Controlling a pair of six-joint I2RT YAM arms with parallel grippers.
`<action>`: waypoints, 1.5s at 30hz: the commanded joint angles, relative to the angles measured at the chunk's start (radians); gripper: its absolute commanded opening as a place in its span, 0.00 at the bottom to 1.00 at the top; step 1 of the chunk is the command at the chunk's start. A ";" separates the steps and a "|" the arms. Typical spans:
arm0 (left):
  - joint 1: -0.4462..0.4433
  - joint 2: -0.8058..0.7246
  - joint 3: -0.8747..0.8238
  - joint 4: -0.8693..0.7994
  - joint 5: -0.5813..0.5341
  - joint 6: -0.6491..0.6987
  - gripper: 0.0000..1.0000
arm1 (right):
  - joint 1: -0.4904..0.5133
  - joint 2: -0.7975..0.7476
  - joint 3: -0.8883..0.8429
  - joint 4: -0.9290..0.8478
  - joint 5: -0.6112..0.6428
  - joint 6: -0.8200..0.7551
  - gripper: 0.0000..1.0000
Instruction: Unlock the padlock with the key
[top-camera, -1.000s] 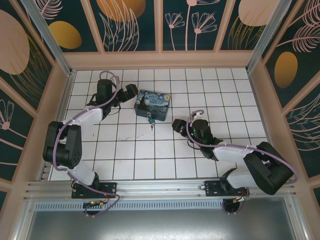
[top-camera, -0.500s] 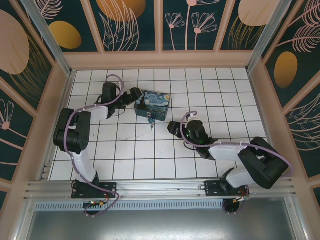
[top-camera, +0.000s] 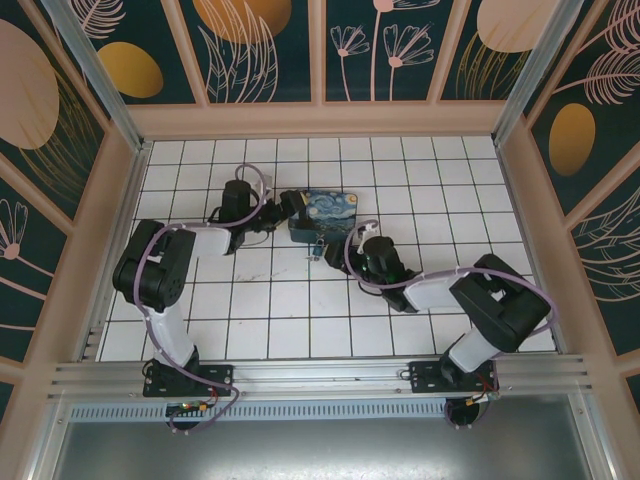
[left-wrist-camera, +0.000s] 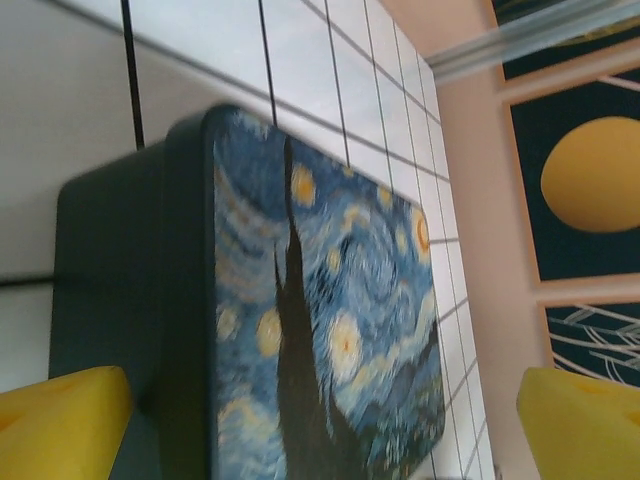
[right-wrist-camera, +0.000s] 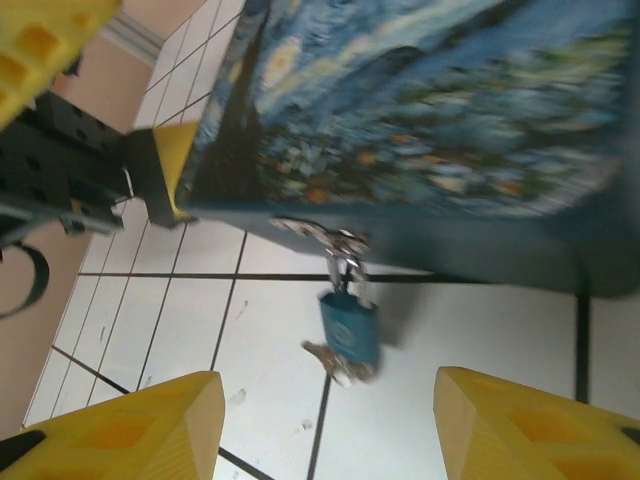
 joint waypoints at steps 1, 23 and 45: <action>0.003 -0.078 -0.056 0.093 0.013 -0.042 0.98 | -0.028 0.030 0.029 0.027 -0.028 -0.059 0.55; 0.003 -0.278 -0.127 -0.043 -0.164 0.009 0.99 | -0.045 0.225 0.073 0.122 -0.147 -0.069 0.53; 0.003 -0.277 -0.109 -0.006 -0.166 -0.023 0.98 | -0.065 0.258 0.081 0.110 -0.174 -0.076 0.00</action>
